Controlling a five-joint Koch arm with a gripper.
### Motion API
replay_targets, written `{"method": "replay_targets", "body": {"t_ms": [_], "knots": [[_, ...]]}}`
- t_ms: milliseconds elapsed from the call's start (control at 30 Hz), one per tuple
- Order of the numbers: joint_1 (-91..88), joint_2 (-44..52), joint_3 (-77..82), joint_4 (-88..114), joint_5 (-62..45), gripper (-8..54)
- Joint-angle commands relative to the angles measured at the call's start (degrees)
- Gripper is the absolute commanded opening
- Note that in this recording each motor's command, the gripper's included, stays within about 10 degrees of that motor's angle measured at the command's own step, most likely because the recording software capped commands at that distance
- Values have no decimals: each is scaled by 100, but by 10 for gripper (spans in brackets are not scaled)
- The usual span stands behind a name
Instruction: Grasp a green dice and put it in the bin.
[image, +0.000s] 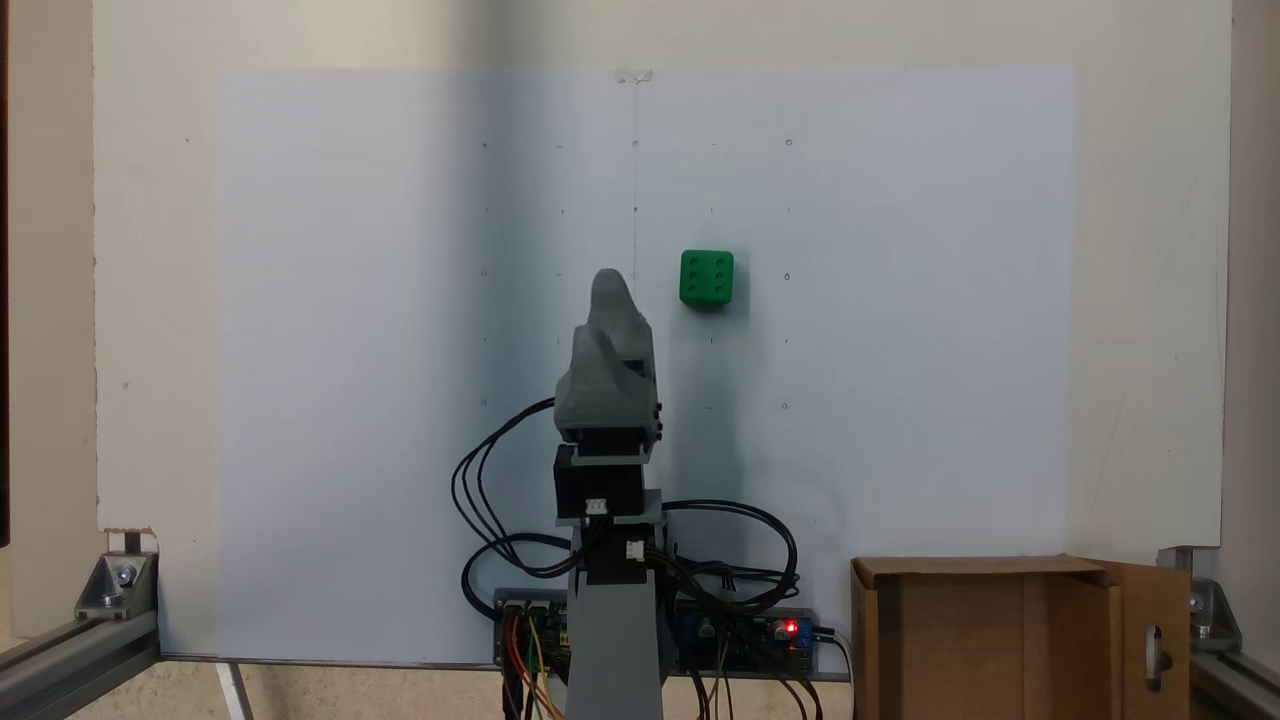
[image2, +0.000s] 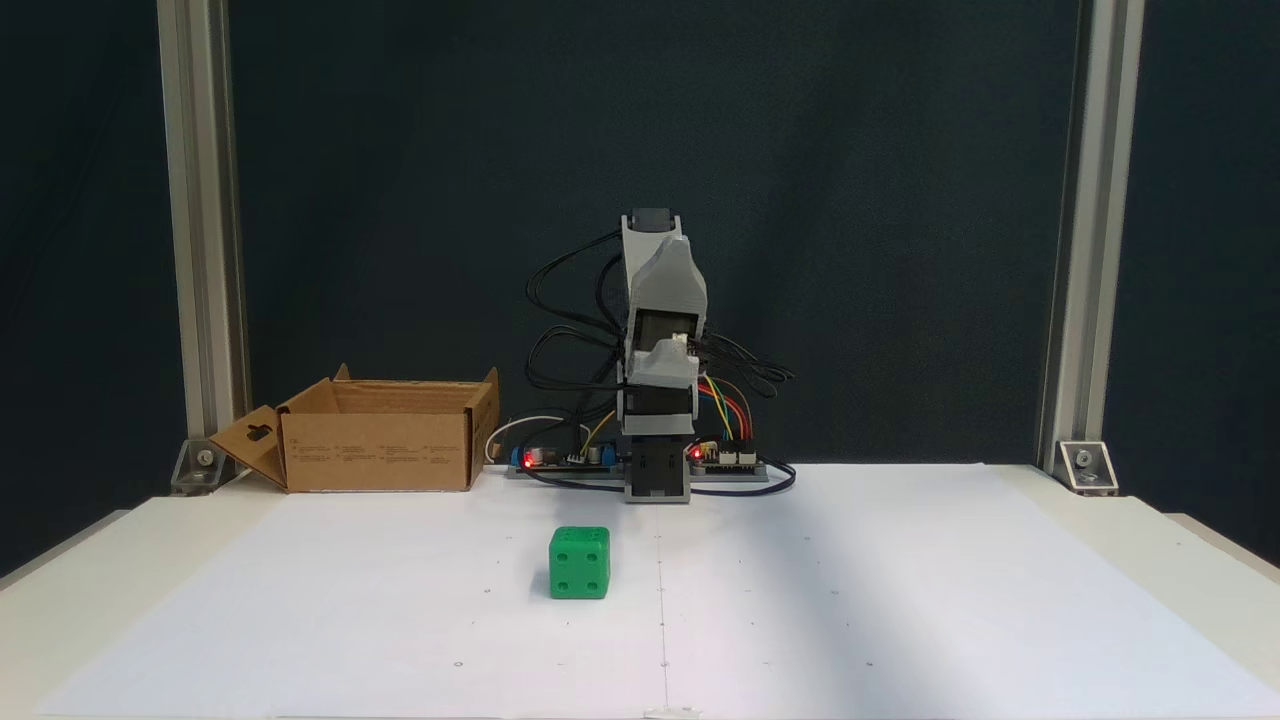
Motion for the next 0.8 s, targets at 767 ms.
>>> {"method": "replay_targets", "body": {"t_ms": [767], "knots": [[598, 633, -2151, 5019, 149, 426]]}}
